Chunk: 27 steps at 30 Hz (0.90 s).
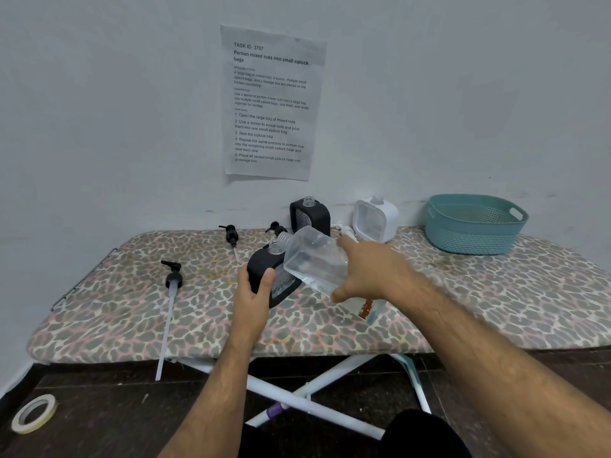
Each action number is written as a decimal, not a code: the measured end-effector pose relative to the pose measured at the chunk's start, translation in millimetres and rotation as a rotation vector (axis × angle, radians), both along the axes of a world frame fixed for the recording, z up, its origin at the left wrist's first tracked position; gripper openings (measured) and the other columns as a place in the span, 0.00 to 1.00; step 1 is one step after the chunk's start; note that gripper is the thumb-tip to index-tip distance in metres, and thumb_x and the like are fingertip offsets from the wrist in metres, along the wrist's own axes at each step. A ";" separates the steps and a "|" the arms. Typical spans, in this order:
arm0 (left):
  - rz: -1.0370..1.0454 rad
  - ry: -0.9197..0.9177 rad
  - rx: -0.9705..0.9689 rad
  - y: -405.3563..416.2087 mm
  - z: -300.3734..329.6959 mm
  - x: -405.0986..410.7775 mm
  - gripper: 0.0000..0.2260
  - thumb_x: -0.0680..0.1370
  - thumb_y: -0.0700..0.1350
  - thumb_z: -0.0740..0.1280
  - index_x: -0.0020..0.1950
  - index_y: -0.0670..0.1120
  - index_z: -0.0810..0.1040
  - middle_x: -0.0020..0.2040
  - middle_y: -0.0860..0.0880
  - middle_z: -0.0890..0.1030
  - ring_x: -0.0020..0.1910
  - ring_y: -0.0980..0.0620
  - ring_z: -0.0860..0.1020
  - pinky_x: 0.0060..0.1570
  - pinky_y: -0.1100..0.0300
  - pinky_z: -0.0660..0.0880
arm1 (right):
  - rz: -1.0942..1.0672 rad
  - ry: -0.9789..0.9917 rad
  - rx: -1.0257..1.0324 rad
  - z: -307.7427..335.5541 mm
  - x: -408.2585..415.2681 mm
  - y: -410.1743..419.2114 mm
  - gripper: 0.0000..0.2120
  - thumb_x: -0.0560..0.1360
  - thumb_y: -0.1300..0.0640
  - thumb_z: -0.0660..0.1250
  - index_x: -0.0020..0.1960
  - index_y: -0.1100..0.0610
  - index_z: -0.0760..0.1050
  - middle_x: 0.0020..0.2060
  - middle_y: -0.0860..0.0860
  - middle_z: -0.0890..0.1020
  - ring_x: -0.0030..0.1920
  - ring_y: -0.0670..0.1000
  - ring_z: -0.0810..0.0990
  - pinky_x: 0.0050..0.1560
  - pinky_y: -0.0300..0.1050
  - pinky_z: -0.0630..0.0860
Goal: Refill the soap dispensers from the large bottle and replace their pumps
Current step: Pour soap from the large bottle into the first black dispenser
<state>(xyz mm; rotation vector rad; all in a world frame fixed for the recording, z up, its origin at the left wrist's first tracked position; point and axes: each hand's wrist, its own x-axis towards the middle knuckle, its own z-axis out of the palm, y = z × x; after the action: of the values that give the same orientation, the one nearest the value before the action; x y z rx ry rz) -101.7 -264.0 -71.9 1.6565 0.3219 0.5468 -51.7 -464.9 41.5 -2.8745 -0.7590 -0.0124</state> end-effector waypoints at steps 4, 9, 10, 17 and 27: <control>-0.014 -0.008 0.008 1.3 -2.0 0.9 0.25 0.73 0.63 0.64 0.67 0.53 0.69 0.60 0.54 0.77 0.60 0.52 0.77 0.63 0.45 0.74 | -0.012 0.000 0.064 -15.8 -2.1 -1.0 0.43 0.63 0.40 0.77 0.71 0.50 0.62 0.36 0.43 0.74 0.40 0.48 0.77 0.37 0.44 0.75; -0.011 -0.012 0.014 1.5 -2.5 1.1 0.27 0.74 0.65 0.64 0.68 0.52 0.68 0.62 0.53 0.77 0.62 0.52 0.77 0.64 0.45 0.74 | -0.034 0.012 0.174 -35.9 -4.2 -1.0 0.42 0.63 0.41 0.77 0.71 0.49 0.61 0.41 0.45 0.78 0.38 0.46 0.77 0.35 0.43 0.75; -0.007 -0.012 0.010 1.8 -3.3 1.3 0.28 0.74 0.66 0.64 0.69 0.52 0.68 0.63 0.53 0.77 0.62 0.52 0.77 0.65 0.45 0.74 | -0.038 0.013 0.196 -39.7 -4.7 -1.3 0.42 0.63 0.41 0.76 0.71 0.49 0.61 0.41 0.45 0.78 0.38 0.46 0.77 0.36 0.44 0.76; 0.000 -0.004 0.009 0.6 -1.0 -0.5 0.29 0.74 0.63 0.64 0.70 0.50 0.68 0.63 0.52 0.77 0.62 0.52 0.77 0.65 0.45 0.73 | -0.058 0.073 0.458 -60.5 -6.4 -4.5 0.42 0.64 0.44 0.78 0.71 0.50 0.62 0.44 0.42 0.78 0.38 0.42 0.77 0.33 0.38 0.70; -0.009 -0.012 -0.009 0.4 -2.8 1.1 0.23 0.73 0.61 0.64 0.66 0.53 0.69 0.59 0.54 0.78 0.59 0.52 0.78 0.61 0.47 0.76 | -0.167 0.225 1.068 -90.0 -5.0 -5.8 0.40 0.63 0.52 0.81 0.69 0.47 0.63 0.57 0.38 0.75 0.55 0.39 0.76 0.54 0.37 0.73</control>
<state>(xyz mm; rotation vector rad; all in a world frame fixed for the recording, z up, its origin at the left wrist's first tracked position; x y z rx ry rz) -100.7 -263.6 -74.8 1.6443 0.3076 0.5478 -56.8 -470.7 -48.5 -1.8598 -0.3006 -0.0849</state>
